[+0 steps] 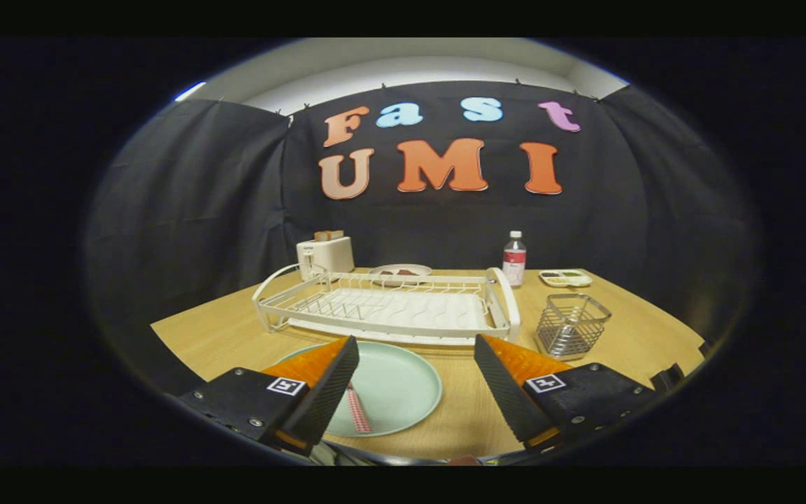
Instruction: Take the plate from the dish rack, then take the spoon from the basket and place it into the plate.
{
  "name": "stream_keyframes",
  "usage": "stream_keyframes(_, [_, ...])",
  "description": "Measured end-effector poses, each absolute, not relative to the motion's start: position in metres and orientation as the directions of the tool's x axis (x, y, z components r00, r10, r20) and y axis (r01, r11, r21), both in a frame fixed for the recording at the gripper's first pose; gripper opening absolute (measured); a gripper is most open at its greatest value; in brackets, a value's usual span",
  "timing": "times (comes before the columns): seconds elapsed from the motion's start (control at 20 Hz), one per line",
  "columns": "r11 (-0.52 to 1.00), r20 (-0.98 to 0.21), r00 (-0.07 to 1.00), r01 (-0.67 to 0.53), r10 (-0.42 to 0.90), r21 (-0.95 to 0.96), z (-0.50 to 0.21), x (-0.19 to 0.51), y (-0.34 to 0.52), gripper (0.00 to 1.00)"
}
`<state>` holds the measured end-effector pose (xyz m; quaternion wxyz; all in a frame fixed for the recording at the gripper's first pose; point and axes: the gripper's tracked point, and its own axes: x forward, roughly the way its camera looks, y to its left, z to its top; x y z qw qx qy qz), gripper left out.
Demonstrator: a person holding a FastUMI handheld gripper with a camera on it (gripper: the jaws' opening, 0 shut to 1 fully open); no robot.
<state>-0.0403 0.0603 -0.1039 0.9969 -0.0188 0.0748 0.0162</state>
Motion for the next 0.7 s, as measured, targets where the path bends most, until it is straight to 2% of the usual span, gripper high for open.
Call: stream_keyframes(0.7, [0.979,-0.034,0.980,0.195,-0.197,-0.054,-0.027,-0.051,-0.077,0.98])
